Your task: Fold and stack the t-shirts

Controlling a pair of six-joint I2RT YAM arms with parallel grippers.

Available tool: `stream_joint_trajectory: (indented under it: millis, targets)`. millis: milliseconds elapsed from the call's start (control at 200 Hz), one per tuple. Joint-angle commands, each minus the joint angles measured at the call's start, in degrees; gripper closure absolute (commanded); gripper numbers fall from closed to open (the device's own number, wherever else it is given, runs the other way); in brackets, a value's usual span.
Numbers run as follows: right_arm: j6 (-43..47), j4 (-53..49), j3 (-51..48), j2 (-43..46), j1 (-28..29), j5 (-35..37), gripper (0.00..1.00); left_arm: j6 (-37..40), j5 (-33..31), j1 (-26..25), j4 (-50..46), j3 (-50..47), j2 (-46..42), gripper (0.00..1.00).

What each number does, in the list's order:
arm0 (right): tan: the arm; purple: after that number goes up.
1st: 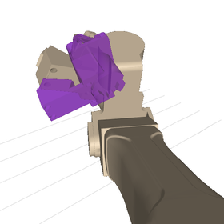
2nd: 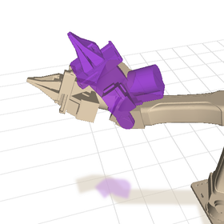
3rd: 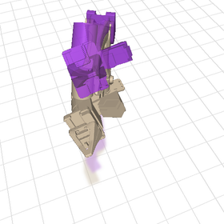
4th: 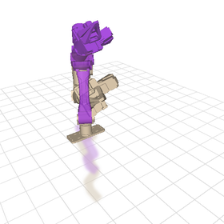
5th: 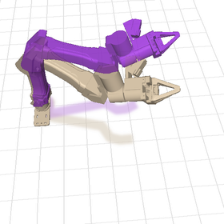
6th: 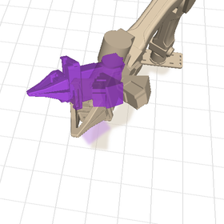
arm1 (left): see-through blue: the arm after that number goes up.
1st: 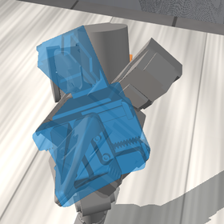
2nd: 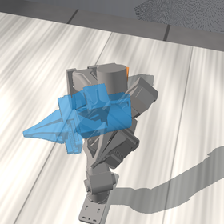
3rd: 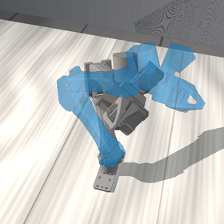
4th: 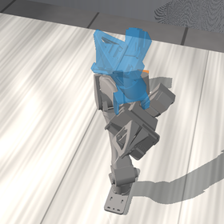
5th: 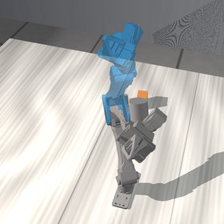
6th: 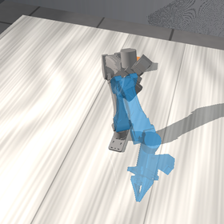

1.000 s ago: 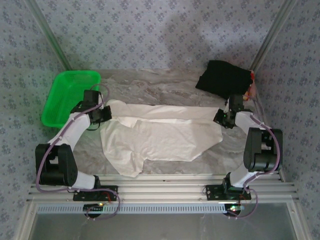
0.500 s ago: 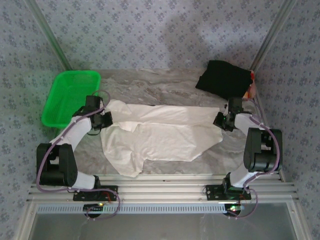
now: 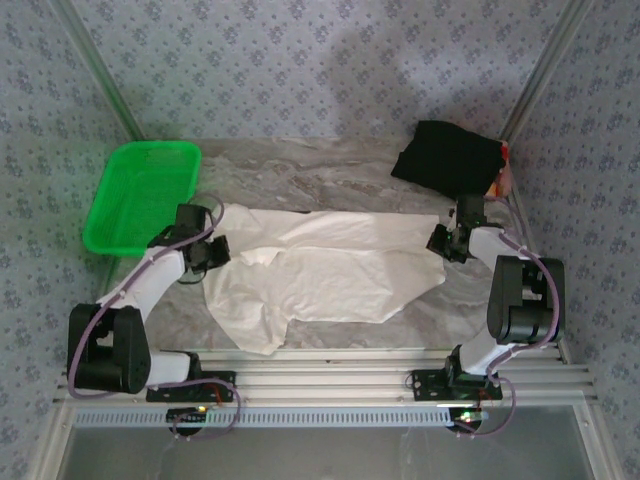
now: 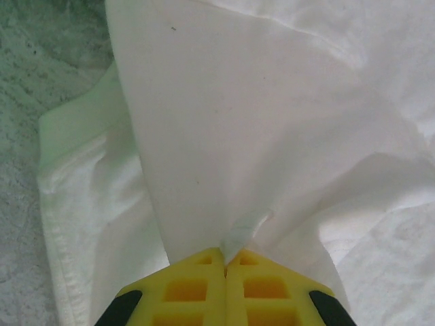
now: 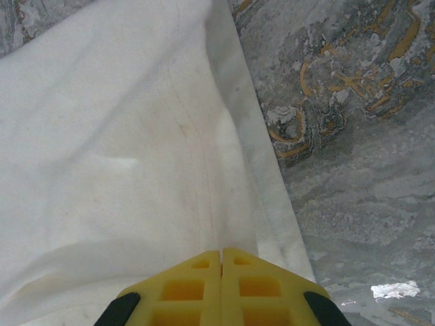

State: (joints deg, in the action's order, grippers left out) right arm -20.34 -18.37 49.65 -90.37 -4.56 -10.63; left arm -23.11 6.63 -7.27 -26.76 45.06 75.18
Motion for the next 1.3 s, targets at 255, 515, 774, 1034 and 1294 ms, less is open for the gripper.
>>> stream_joint_trajectory:
  millis: [255, 515, 774, 1034, 1294]
  targets:
    - [-0.9, -0.5, -0.5, 0.1, 0.4, 1.1, 0.99, -1.7, 2.1, -0.5, -0.4, -3.0, 0.0, 0.94]
    - [-2.1, -2.5, 2.5, 3.0, 0.5, -2.7, 0.54, -4.7, -5.9, -0.5, -11.5, 5.0, -1.0, 0.45]
    - [0.4, -5.5, 3.8, 16.0, 2.9, -12.3, 0.15, 1.8, -6.7, -15.7, -19.2, 19.0, -5.7, 0.28]
    - [-2.5, -10.6, -1.7, 30.7, 8.1, -16.5, 0.06, 3.6, -6.6, -27.2, -18.7, 16.4, 2.4, 0.31]
    - [-6.3, -11.1, -7.7, 41.9, 10.0, -19.8, 0.0, 3.8, -13.8, -28.4, -17.5, 19.4, 16.8, 0.43]
